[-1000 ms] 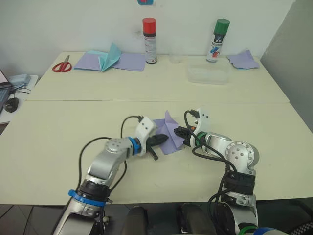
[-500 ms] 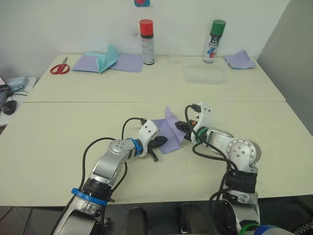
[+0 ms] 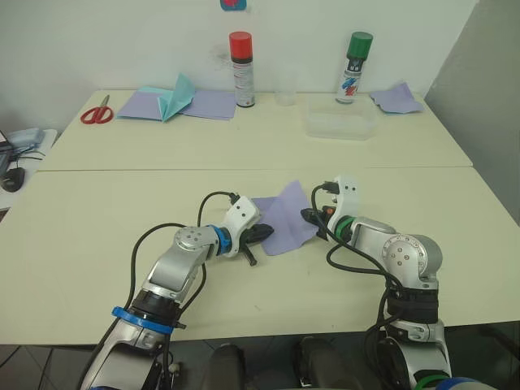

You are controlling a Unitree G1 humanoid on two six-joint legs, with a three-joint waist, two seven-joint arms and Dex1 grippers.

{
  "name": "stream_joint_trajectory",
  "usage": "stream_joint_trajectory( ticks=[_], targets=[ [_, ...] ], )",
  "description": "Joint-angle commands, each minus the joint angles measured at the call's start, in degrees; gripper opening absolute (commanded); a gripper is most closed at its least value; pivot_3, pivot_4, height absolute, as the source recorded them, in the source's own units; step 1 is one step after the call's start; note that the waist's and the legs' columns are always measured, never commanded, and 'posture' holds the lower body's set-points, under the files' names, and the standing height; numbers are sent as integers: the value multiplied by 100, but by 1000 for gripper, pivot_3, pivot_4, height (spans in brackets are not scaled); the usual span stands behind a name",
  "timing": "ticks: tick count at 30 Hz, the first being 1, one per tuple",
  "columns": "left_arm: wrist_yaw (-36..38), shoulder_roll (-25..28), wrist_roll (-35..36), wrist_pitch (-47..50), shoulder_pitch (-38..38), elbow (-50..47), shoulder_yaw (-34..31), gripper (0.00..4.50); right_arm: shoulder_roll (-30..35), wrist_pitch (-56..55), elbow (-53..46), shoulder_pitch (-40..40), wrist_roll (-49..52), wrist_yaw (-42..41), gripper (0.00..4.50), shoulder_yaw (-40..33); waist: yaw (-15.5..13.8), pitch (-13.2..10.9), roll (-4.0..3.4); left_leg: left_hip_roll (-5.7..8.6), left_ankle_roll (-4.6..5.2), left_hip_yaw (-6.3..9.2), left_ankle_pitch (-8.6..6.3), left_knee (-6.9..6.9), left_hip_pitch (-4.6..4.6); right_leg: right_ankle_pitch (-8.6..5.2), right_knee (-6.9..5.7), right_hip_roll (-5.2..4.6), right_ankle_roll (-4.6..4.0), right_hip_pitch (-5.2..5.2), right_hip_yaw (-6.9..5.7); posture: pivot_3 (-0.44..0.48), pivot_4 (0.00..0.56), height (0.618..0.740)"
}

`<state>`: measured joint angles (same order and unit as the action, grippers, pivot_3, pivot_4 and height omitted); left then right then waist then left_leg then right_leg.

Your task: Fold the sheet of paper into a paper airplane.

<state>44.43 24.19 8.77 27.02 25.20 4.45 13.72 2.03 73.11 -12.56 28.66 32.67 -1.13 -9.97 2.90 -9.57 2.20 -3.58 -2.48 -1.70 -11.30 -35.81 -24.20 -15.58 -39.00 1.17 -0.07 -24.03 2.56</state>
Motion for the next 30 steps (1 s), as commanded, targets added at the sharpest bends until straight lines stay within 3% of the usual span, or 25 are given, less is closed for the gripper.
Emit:
stream_joint_trajectory(
  ticks=[1,21,30],
  targets=[
    [-67,3,-140,2,20,121,20,0,-21,204,-249,-72,82,20,24,-152,-2,0,0,0,0,0,0,0,0,0,0,0,0,0,1,0,150,740],
    [-147,-169,-254,-9,94,174,45,0,-917,1772,-1493,-457,-208,484,24,-748,-2,0,-1,-1,0,6,0,1,-7,0,2,-8,0,-3,-1,0,150,740],
    [-17,-177,-416,-4,110,235,310,0,-725,1564,-1369,-459,-593,388,24,-666,-10,0,-1,3,0,5,0,1,-9,0,3,-19,0,-2,-4,0,150,740]
  ],
)
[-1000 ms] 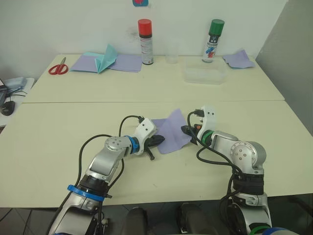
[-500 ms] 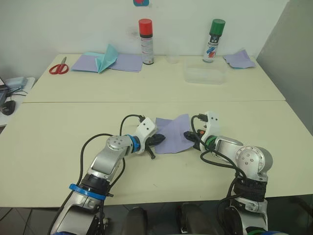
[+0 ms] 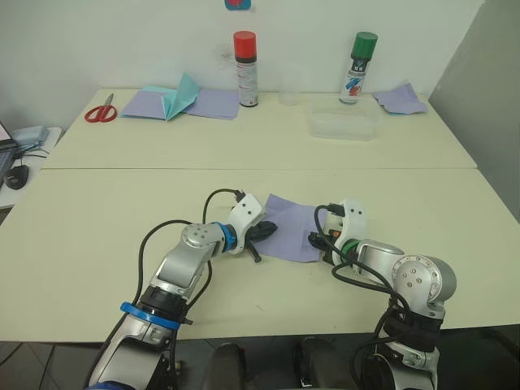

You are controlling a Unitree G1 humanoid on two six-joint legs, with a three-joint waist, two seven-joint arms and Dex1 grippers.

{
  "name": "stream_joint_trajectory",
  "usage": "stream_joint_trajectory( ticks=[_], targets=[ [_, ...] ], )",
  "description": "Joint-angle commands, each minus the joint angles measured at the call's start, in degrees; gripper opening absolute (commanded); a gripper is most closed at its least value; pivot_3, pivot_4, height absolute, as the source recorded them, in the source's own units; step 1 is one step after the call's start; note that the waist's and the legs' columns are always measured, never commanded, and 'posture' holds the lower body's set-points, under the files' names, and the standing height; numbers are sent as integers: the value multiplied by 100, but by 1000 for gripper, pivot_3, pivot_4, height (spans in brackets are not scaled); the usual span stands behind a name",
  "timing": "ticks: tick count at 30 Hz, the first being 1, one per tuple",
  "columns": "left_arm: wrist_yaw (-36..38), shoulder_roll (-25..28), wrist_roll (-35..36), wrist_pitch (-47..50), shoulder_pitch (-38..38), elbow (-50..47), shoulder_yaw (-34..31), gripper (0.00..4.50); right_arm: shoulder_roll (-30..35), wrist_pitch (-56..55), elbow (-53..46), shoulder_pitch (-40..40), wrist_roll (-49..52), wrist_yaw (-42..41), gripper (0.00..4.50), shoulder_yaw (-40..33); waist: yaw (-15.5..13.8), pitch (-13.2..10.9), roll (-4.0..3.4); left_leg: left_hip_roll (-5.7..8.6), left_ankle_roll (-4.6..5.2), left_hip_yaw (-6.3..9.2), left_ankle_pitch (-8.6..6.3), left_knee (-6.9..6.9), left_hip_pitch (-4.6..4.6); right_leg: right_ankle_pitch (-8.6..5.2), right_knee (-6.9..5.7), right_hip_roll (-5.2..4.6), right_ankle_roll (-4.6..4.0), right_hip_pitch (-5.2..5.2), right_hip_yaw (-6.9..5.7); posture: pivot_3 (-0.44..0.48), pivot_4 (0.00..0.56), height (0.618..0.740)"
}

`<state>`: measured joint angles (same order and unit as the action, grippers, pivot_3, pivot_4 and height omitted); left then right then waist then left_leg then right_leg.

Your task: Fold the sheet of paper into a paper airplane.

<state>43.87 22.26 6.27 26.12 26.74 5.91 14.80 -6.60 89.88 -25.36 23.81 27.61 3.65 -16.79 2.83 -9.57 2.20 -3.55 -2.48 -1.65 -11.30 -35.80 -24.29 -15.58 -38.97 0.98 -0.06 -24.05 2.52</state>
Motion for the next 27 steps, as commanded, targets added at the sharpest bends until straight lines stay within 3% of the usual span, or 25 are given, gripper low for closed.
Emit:
stream_joint_trajectory(
  ticks=[1,4,9,12,15,18,22,27],
  targets=[
    [42,20,-181,77,-55,92,215,0,192,-113,-127,29,-84,-127,24,19,-8,0,0,0,0,0,0,0,0,0,0,-1,0,0,0,0,150,740],
    [42,18,-195,53,-61,113,226,0,377,-92,-257,39,-36,-294,648,38,-10,0,0,1,0,-1,0,0,0,0,1,-4,0,1,0,0,150,740],
    [34,-21,-238,32,-43,164,227,0,987,-188,-488,56,34,-663,2411,21,-10,0,0,2,0,-1,0,-1,0,0,2,-4,1,1,-1,0,150,740],
    [33,-39,-248,20,-35,187,226,0,1799,-840,-538,88,-46,-1089,2411,397,-10,-1,-1,5,0,-2,0,-2,0,1,2,-4,2,2,-2,0,150,740],
    [42,-41,-252,-4,-25,228,214,0,2760,-2314,-468,136,-358,-1870,2411,1040,-7,-1,-2,14,0,-6,0,-3,2,2,4,-3,5,2,-1,0,150,740],
    [50,-48,-258,-16,-1,271,208,0,3200,-3715,-195,298,-589,-2717,1483,1713,-5,-1,-2,18,0,-4,0,-3,6,2,5,1,6,3,-3,0,150,740],
    [53,-80,-261,-28,19,321,222,0,2932,-4660,495,458,-917,-3089,16,2545,1,-2,-1,5,0,-1,0,-1,24,2,5,18,5,17,-2,0,150,740],
    [78,-145,-321,-111,12,410,275,0,2386,-5401,1752,557,-1368,-3010,16,3002,-57,-3,2,6,0,-8,0,-4,32,2,8,12,5,30,1,0,150,740]
  ],
)
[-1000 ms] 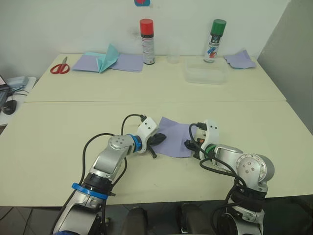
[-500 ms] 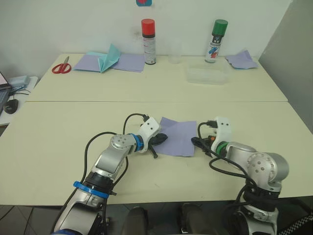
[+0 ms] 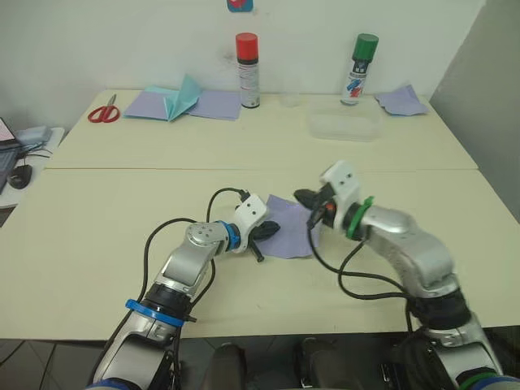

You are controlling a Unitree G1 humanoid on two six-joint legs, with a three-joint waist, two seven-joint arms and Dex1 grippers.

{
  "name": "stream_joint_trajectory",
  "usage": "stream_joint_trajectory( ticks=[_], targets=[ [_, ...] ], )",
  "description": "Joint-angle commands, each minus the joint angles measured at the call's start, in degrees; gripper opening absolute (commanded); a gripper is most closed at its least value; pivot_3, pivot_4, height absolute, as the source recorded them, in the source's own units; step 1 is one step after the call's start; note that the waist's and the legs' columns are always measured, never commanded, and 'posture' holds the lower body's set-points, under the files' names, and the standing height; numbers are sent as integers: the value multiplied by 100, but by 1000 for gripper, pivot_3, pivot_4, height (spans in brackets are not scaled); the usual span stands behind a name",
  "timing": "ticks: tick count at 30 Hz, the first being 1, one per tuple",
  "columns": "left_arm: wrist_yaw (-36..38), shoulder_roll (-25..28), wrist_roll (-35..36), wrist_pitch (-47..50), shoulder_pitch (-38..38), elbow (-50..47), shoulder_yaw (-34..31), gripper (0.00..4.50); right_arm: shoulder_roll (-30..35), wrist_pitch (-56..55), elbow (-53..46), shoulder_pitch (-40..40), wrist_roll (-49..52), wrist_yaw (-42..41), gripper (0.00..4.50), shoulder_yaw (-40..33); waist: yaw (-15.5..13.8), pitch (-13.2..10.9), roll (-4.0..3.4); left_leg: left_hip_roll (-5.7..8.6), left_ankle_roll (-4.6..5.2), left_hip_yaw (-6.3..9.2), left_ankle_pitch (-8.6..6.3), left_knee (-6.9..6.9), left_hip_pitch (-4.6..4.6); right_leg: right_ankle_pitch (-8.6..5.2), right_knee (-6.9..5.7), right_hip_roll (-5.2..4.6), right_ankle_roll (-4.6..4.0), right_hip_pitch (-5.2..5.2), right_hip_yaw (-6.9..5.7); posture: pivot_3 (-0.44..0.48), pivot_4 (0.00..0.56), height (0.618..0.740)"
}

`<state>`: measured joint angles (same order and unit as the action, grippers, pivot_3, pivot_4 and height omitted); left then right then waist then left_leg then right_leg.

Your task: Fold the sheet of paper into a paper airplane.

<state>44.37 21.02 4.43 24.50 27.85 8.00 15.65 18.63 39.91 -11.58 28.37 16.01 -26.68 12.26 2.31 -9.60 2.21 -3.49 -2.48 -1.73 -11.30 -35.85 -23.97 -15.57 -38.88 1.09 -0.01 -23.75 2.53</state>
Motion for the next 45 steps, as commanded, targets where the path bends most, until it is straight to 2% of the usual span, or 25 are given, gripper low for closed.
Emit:
stream_joint_trajectory(
  ticks=[1,6,17,27,36,39,45],
  targets=[
    [22,-37,-145,44,-96,209,197,0,-164,-460,520,80,-288,-2,16,162,-12,0,0,0,0,-1,0,1,-1,0,0,-5,0,0,1,0,150,740],
    [14,-69,-151,45,-85,216,180,0,62,-469,733,-163,-632,-233,16,465,-55,0,0,0,0,-2,0,1,-2,0,0,-16,0,0,0,0,150,740],
    [14,125,-67,13,-313,130,-58,0,135,-490,533,-673,-751,-259,16,300,-41,1,-2,-4,0,0,0,1,15,0,-4,-3,0,8,-2,0,150,740],
    [-79,-268,276,-390,-307,324,-432,0,-127,-994,1041,-535,-750,-511,16,181,-47,1,-2,-2,0,-1,0,-1,14,0,-4,-1,1,8,-2,0,150,740],
    [-143,-553,-43,-810,-172,670,-121,0,-155,-1050,1109,-495,-623,-595,16,-125,-67,1,-1,2,0,2,0,-3,12,1,-4,-3,1,11,-3,0,150,740],
    [-99,-533,-285,-1058,-148,886,98,0,-194,-1206,1031,-545,-603,-477,612,-360,-69,1,-1,6,0,1,0,-4,11,1,-3,-7,2,13,-1,0,150,740],
    [-73,-523,-482,-1325,-46,1133,233,0,-314,-1240,991,-611,-633,8,2762,-828,-71,1,-2,6,0,4,0,-4,15,2,-3,-11,2,20,-3,0,150,740]
  ],
)
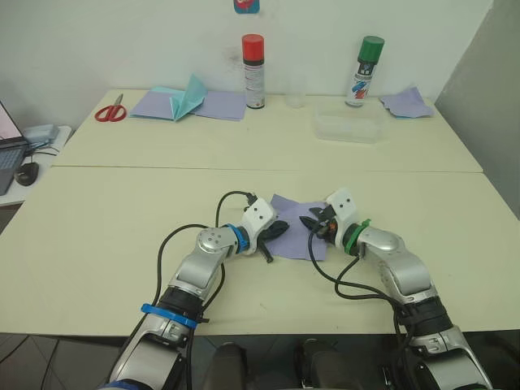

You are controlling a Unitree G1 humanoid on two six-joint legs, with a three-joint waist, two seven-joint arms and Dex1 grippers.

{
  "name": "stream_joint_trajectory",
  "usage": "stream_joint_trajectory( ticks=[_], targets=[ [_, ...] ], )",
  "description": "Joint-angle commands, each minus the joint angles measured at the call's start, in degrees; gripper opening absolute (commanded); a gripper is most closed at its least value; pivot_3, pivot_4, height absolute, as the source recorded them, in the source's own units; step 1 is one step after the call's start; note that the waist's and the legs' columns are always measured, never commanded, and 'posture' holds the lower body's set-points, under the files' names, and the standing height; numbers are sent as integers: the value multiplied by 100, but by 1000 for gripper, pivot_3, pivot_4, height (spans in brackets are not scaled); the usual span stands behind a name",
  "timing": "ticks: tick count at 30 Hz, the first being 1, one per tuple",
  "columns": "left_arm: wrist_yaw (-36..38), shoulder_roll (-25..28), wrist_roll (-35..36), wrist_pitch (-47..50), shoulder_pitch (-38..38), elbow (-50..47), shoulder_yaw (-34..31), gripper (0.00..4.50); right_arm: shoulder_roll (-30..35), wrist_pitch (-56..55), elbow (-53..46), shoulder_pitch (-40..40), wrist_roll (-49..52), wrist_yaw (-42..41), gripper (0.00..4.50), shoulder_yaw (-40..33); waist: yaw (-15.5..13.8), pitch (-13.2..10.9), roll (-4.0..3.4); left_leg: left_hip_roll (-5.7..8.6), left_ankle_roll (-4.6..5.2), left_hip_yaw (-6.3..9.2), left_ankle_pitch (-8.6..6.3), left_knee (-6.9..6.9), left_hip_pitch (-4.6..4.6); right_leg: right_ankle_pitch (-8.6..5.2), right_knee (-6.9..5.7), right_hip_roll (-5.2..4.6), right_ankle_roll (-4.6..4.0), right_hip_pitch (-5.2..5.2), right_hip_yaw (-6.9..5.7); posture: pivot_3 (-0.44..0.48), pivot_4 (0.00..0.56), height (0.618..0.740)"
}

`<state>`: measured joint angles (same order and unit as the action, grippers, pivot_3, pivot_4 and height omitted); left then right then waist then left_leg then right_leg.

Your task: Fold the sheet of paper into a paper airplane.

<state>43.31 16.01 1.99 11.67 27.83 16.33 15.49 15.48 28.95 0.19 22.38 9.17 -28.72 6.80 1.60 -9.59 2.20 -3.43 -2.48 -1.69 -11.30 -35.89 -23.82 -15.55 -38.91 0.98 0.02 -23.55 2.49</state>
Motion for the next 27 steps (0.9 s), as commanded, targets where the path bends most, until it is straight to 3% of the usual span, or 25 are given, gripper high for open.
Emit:
stream_joint_trajectory(
  ticks=[1,5,17,20,27],
  targets=[
    [40,-26,-264,-76,-35,335,270,0,6,-142,-151,-17,25,278,3090,-351,-3,0,-1,0,0,0,0,-1,0,1,0,-1,1,0,-1,0,150,740],
    [67,-58,-260,-111,-11,363,283,0,44,-73,-63,33,-22,566,4471,-630,-5,1,-1,-1,0,-2,0,-7,1,4,0,-7,7,5,2,0,150,740],
    [153,-53,-340,-238,37,525,282,0,-369,1136,-150,291,988,479,4471,-1045,-8,3,-5,-4,0,1,0,-8,1,5,0,-7,9,8,0,0,150,740],
    [114,-144,-326,-161,60,474,288,0,-289,1093,-44,370,942,439,3922,-981,-8,2,-5,-3,0,0,0,-9,0,6,2,-16,10,8,3,0,150,740],
    [106,-233,-293,-138,112,454,226,0,-124,947,70,433,825,298,1323,-829,-14,3,-5,-1,1,1,0,-10,0,8,4,-16,14,10,0,0,150,740]
  ],
)
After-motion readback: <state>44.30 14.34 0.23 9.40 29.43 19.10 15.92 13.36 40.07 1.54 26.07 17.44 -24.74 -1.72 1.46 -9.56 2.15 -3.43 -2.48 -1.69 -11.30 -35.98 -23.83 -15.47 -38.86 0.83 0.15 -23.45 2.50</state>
